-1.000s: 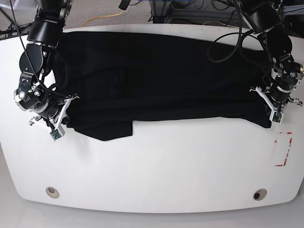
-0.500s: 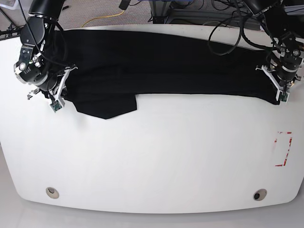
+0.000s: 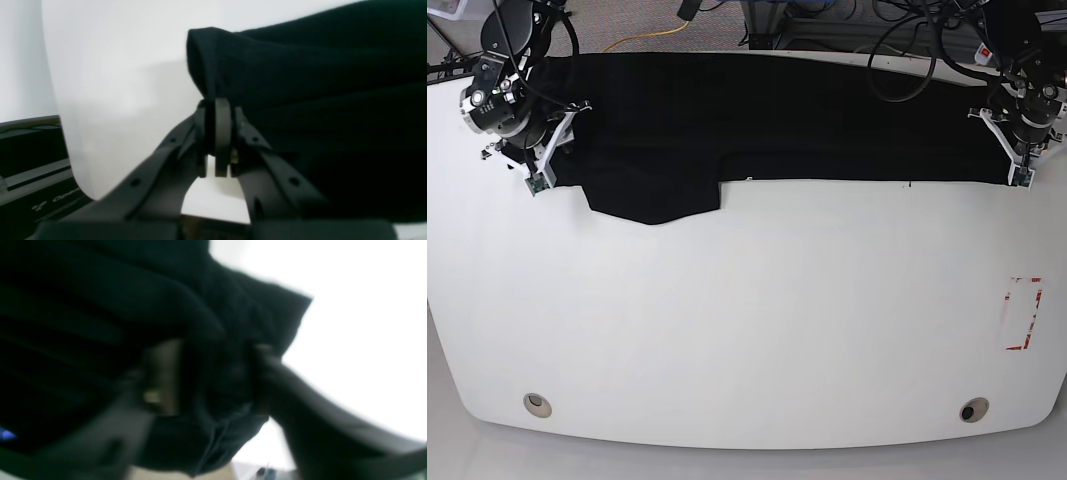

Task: Fold the T-shirt properly
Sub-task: 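Lower the folded hem onto the shirt and adjust with both grippers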

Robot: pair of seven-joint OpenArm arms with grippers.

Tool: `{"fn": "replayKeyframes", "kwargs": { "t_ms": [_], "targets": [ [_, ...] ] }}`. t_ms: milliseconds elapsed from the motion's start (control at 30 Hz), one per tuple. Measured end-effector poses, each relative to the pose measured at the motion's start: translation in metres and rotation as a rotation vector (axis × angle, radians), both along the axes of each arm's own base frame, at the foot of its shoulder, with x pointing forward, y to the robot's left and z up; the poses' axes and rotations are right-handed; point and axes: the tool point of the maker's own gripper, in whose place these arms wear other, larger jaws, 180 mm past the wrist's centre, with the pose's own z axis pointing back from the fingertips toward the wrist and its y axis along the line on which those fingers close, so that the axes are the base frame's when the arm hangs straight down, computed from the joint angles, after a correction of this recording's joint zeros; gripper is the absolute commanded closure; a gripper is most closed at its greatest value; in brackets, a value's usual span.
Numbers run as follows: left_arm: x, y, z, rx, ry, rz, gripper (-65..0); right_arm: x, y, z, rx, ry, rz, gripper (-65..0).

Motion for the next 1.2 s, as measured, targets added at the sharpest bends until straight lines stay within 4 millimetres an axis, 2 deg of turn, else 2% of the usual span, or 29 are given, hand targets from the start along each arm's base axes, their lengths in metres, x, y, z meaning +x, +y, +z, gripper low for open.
{"fn": "replayKeyframes", "kwargs": {
  "t_ms": [67,167,233,400,500,600,867,1067,1200],
  "targets": [
    [-0.003,-0.005,-0.005,0.008,0.031,-0.021,-17.6,-0.004,-0.003,-0.001,-0.003,0.009,-0.013,-47.7],
    [-0.003,-0.007,-0.006,0.005,0.036,-0.029,-33.2,-0.004,-0.005,0.001,-0.009,0.005,-0.018,-47.2],
    [-0.003,-0.006,-0.006,0.009,0.039,-0.027,-36.9,-0.002,-0.005,0.004,-0.014,-0.004,-0.015,-47.6],
    [-0.002,-0.006,-0.002,0.016,0.028,-0.031,-37.2,0.022,0.013,0.019,0.079,-0.093,0.010,-47.6],
    [0.006,-0.008,0.011,0.035,-0.011,-0.039,-37.2,0.037,0.025,0.030,0.140,-0.155,0.034,-47.6],
    [0.012,-0.010,0.022,0.045,-0.049,-0.047,-37.2,0.048,0.030,0.032,0.185,-0.168,0.024,-47.4],
    [0.005,-0.019,0.010,0.009,-0.026,-0.030,-37.2,0.077,0.039,-0.004,0.354,-0.086,-0.054,-47.4],
    [-0.004,-0.027,-0.001,0.003,0.019,-0.055,-37.2,0.098,0.037,-0.023,0.434,-0.037,-0.105,-47.4],
    [-0.005,-0.033,-0.004,-0.008,0.020,-0.071,-37.2,0.100,0.035,-0.038,0.462,0.017,-0.118,-45.8]
  ]
}}
